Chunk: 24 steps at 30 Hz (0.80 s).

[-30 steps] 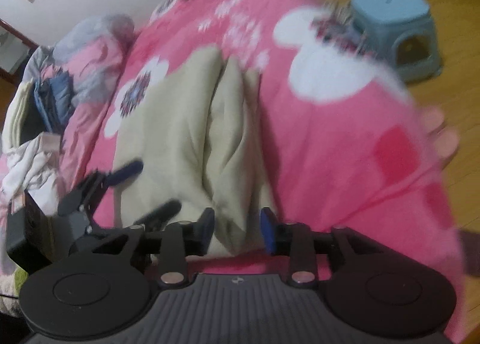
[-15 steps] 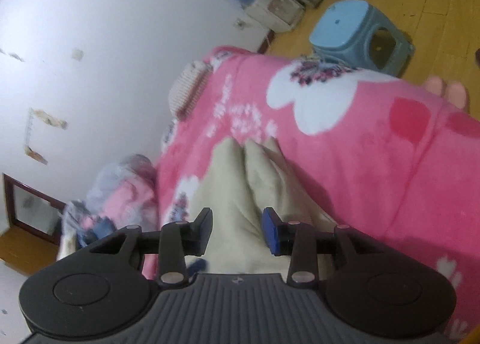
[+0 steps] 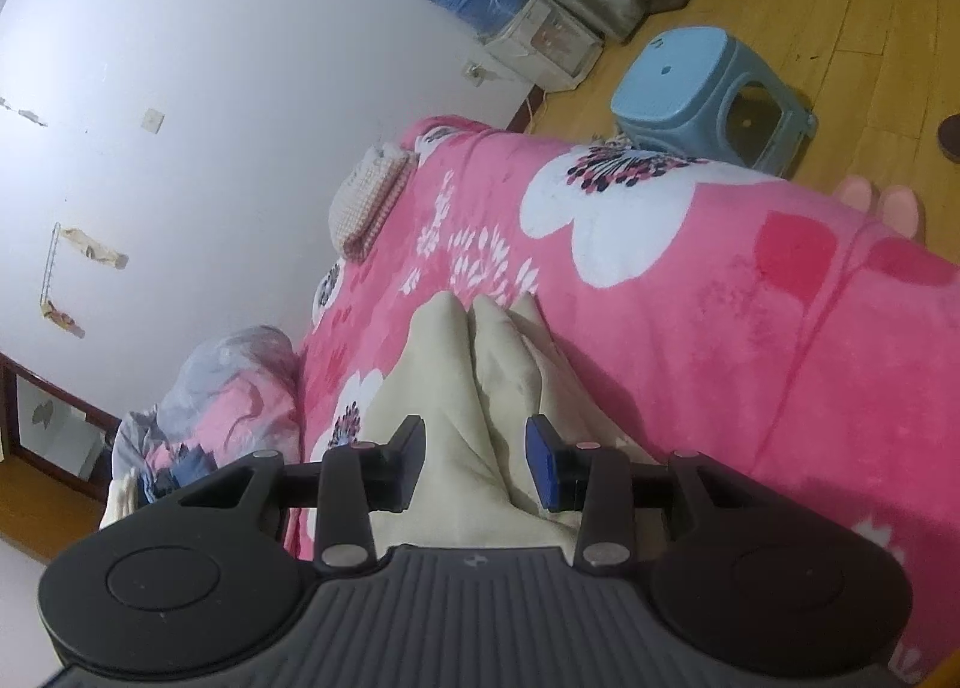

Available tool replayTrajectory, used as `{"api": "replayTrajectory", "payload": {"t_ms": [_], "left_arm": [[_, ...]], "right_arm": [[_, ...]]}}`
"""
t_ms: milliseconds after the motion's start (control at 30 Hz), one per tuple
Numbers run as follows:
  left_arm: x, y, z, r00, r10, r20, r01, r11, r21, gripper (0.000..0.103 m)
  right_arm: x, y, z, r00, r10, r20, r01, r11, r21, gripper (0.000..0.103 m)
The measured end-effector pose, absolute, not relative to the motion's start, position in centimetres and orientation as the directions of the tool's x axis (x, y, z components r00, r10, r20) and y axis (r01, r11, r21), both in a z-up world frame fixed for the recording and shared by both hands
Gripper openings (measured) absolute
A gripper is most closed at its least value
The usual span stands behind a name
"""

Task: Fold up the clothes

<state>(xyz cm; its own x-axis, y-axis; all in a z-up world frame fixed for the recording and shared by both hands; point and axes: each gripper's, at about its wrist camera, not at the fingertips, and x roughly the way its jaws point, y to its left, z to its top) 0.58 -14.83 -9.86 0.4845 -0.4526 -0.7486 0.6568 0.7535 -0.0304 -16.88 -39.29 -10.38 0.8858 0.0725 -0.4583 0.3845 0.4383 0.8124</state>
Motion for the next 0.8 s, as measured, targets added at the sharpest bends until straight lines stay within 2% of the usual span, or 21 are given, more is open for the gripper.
{"api": "replayTrajectory", "payload": {"t_ms": [800], "left_arm": [[-0.4,-15.5,-10.8,0.522,-0.434,-0.735,0.655,0.755,0.019,0.089]], "right_arm": [[-16.9,-39.5,-10.7,0.887,0.05,-0.459,0.392,0.442,0.807,0.039]]}}
